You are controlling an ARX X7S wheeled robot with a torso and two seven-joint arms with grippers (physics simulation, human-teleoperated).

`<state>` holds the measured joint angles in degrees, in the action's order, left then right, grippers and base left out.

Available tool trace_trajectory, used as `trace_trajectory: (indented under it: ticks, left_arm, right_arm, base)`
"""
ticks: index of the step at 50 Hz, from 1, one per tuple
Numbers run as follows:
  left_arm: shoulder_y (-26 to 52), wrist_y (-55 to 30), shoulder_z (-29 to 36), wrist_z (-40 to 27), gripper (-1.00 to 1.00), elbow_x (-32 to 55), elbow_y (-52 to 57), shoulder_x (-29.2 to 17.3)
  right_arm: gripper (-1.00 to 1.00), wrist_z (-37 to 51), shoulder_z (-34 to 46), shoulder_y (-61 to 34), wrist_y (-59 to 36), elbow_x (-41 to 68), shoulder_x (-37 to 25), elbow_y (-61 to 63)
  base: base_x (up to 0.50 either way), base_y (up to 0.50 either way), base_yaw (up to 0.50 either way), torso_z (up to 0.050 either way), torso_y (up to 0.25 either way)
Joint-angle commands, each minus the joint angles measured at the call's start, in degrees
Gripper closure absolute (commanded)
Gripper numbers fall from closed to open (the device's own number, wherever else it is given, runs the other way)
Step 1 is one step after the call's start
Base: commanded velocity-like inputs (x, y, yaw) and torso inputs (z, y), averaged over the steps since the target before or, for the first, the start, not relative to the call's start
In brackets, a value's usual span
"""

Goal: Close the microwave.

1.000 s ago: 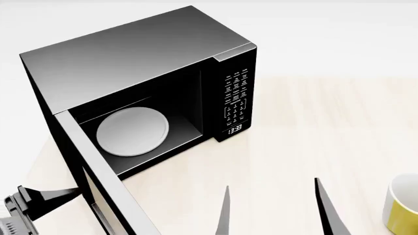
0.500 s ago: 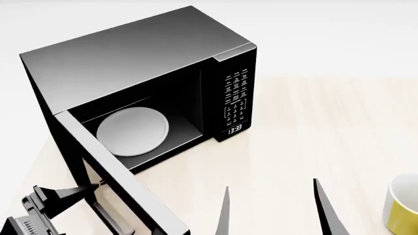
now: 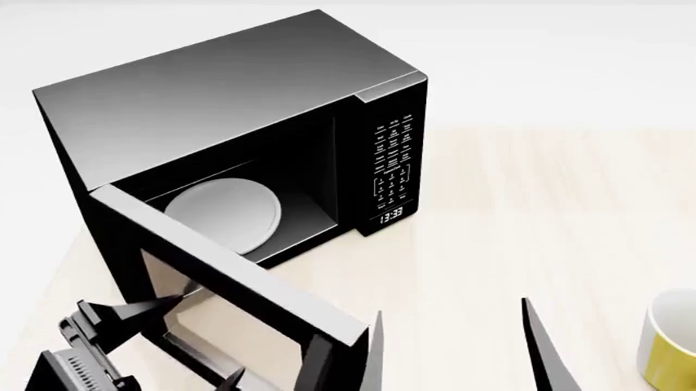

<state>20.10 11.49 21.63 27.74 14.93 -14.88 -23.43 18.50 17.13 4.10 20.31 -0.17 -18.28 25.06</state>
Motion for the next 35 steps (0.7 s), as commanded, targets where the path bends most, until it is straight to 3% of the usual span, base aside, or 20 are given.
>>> trace_trajectory:
  ticks: [1,35]
  left_arm:
    - [1.84,-0.41,-1.00,0.05,-1.00,-1.48,-1.43,2.89]
    - [6.61,3.18,-0.24,-2.53,-1.00,-3.35,-9.92,7.43]
  right_arm:
    - [-1.00,-1.05,-0.95,0.08,0.19,-0.77,0.76,0.28]
    - [-1.00,-0.29,-0.26,-0.21,0.20,-0.18,0.08,-0.24]
  base:
    - [0.00,0.00,0.00,0.000,0.000]
    - [0.00,0.00,0.00,0.000,0.000]
